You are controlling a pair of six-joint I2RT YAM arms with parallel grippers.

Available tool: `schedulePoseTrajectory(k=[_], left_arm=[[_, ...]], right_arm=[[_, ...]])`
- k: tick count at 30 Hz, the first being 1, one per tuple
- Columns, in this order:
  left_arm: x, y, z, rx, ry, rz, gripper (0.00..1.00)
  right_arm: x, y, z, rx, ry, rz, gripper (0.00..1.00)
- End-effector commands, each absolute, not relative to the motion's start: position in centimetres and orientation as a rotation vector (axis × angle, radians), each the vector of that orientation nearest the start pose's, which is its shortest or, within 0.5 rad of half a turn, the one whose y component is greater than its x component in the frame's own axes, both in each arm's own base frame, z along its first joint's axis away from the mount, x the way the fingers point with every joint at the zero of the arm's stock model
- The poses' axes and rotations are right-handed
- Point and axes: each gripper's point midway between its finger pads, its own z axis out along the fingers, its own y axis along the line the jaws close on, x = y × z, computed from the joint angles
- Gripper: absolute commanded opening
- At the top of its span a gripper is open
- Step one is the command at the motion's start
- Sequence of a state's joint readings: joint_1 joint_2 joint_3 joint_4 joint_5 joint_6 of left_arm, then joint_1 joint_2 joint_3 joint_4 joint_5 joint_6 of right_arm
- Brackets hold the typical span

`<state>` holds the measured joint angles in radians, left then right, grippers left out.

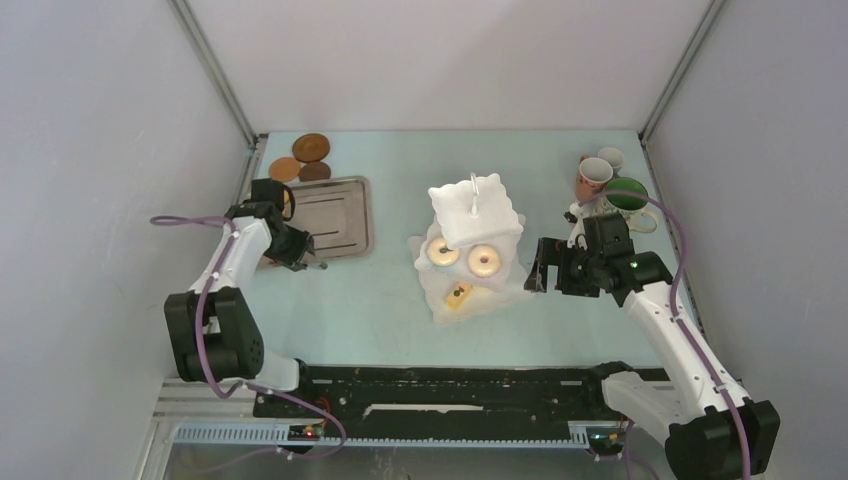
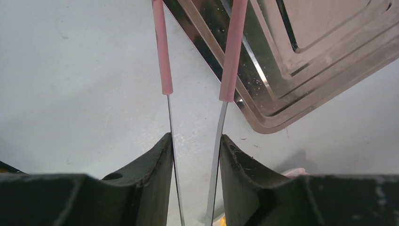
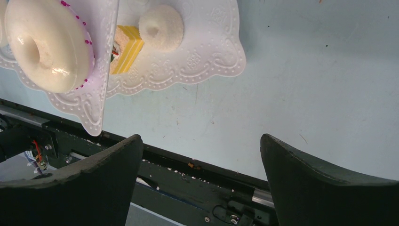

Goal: Serve the afternoon tea
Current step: Pick up the desert from the tray.

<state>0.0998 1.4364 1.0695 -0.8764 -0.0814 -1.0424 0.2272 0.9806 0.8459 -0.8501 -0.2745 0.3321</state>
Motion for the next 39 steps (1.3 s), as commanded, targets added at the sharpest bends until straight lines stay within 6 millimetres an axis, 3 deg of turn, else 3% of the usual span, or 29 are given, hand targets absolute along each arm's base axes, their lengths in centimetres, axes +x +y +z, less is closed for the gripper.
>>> schedulePoseTrajectory(k=[1,10,23,30,34,39], left_arm=[[31.1,1.8,10.7,-1.507,2.321,-0.141,0.42],[32.5,2.8,11.0,-1.498,2.307,-0.163,0.4],[32.3,2.9,11.5,-1.452,2.302,-0.171,0.01],[30.3,2.2,12.6,-1.342,2.343,-0.16,0.0],[28.5,0.1,13.5,-1.131,2.43,-0.183,0.0],[24.2,-5.7,12.8,-0.691,2.644,-0.276,0.0]], right_arm=[[20.8,11.0,13.9,0.023,2.578,0.56,0.97],[20.8,11.0,13.8,0.023,2.583,0.558,0.97],[20.8,11.0,13.8,0.027,2.581,0.555,0.97],[20.8,11.0,13.9,0.024,2.577,0.552,0.97],[20.8,11.0,14.1,0.022,2.569,0.555,0.97],[21.0,10.8,14.3,0.027,2.553,0.547,0.97]])
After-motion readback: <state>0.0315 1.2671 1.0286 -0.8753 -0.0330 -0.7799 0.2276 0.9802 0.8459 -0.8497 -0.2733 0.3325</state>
